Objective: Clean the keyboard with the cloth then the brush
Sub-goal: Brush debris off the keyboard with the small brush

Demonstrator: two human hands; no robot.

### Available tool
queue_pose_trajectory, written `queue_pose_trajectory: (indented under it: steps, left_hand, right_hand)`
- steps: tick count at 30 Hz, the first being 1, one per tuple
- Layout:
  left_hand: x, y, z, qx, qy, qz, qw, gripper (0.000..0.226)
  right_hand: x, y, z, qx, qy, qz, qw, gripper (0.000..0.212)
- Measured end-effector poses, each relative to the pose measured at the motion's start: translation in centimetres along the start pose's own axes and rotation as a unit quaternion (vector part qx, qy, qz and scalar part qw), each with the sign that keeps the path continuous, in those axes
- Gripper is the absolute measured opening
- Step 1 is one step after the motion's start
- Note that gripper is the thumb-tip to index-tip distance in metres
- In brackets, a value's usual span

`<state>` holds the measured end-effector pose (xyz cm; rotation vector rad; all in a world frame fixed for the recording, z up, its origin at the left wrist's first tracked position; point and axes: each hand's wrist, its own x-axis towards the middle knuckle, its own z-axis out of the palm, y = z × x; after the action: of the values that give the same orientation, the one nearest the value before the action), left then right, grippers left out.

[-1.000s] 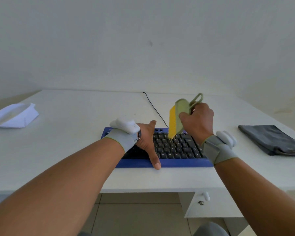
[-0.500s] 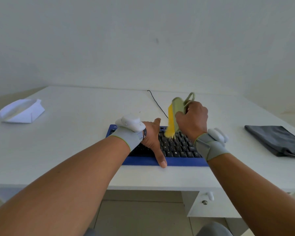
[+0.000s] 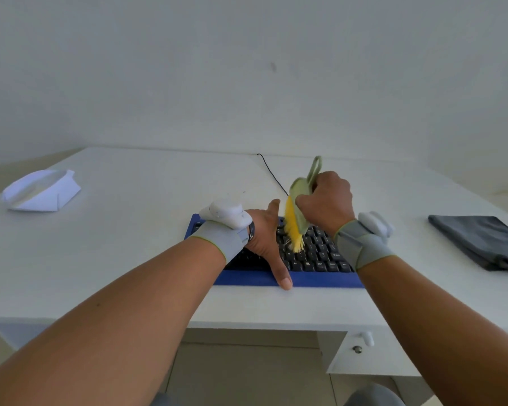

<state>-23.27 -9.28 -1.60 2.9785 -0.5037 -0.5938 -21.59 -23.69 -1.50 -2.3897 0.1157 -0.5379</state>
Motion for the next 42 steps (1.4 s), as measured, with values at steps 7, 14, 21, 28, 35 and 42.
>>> queue_pose_trajectory:
  steps: [7,14,21,28,35,42]
  left_hand:
    - [-0.2,-0.1,0.3,-0.021,0.004,0.007,1.0,0.16]
    - [-0.1,0.0,0.2,-0.021,0.005,0.002,1.0,0.161]
    - [-0.1,-0.1,0.2,-0.031,-0.001,0.002,1.0,0.162]
    - [0.0,-0.2,0.3,-0.037,0.003,0.0,0.999,0.161]
    - [0.4,-0.7,0.7,-0.042,0.018,0.008,0.999,0.15]
    - [-0.1,-0.7,0.9,-0.059,0.032,0.03,0.997,0.127]
  right_hand:
    - [0.4,-0.4,-1.2,0.086,0.125,-0.026,0.988,0.02]
    - [-1.0,1.0,-0.8,-0.028,0.017,-0.046,0.998,0.022]
    - [-0.2,2.1,-3.7,-0.104,0.105,-0.071,0.986,0.013]
    - [-1.0,0.3,-1.9,0.043,0.071,-0.116,0.99,0.013]
    - [-0.4,1.8,-3.8,0.089,-0.013,-0.068,0.994,0.035]
    - [0.0,2.6,-4.5,0.078,-0.124,-0.095,0.985,0.03]
